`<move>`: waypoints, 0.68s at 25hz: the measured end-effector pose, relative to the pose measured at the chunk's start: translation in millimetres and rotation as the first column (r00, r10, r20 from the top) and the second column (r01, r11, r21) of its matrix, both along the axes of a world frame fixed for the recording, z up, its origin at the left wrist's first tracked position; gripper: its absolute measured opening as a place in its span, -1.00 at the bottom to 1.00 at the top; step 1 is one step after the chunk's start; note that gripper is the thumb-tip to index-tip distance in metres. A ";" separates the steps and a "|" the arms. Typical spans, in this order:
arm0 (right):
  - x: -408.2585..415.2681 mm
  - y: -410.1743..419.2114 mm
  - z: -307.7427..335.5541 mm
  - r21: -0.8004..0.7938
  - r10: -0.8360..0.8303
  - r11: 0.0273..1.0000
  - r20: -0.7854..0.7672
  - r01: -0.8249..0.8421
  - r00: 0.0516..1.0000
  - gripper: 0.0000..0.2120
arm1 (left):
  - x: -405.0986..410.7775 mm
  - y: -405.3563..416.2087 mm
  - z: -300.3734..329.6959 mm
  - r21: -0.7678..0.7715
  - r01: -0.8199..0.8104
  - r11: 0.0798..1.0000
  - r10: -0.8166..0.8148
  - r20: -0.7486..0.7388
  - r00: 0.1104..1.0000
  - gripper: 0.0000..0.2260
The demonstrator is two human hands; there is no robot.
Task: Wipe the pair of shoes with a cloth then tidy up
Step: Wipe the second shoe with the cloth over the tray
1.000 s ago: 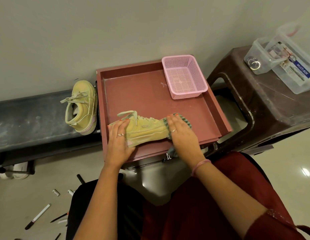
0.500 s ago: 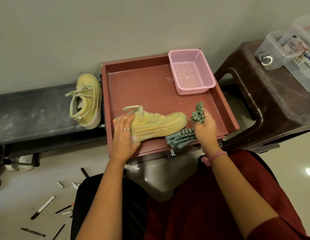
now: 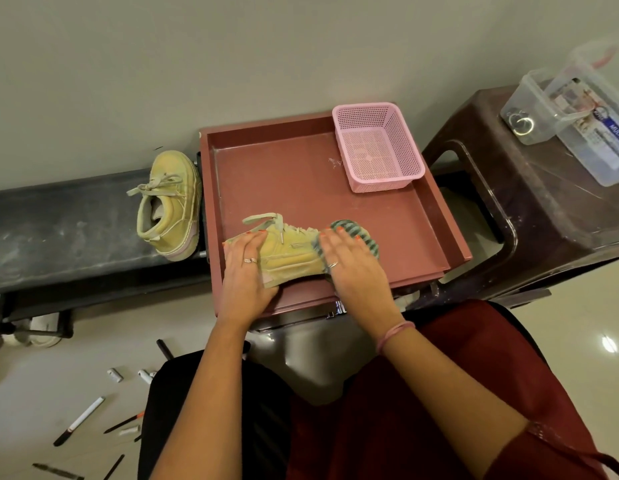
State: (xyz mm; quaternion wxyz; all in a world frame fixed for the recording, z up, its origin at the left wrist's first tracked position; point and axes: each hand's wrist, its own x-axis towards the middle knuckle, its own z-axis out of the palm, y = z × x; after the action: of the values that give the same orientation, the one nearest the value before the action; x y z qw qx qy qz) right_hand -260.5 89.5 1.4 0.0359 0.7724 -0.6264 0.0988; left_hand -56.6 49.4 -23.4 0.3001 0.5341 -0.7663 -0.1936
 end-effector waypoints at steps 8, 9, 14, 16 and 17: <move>-16.1 8.4 -3.1 -0.036 0.088 0.996 0.052 -0.087 0.995 -0.50 | -1.2 0.6 -4.7 -0.011 0.004 1.000 -0.004 0.037 0.999 -0.21; -25.6 5.2 -3.1 -0.036 0.067 0.997 0.039 -0.066 0.997 -0.50 | -1.2 0.6 -4.2 -0.019 0.009 1.000 -0.008 0.035 0.999 -0.22; -6.1 6.2 -2.9 -0.039 0.014 0.999 0.121 -0.009 0.993 -0.49 | -0.6 -1.0 -4.6 -0.013 0.002 1.000 -0.001 0.023 1.000 -0.22; -17.6 8.9 -9.0 -0.003 0.066 0.998 0.135 -0.066 0.989 -0.41 | -0.4 -0.3 -3.9 -0.006 0.007 1.000 -0.007 0.018 1.000 -0.22; -25.8 3.6 -8.7 0.087 -0.058 0.995 0.241 0.038 0.969 -0.32 | -0.6 0.5 -2.9 -0.010 0.010 1.000 -0.010 0.015 1.000 -0.24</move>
State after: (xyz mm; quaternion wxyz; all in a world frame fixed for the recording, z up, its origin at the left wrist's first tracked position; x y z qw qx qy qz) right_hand -286.3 93.2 -7.3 -0.0707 0.7399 -0.6480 0.1662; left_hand -57.2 49.9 -26.4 0.2961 0.5300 -0.7721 -0.1876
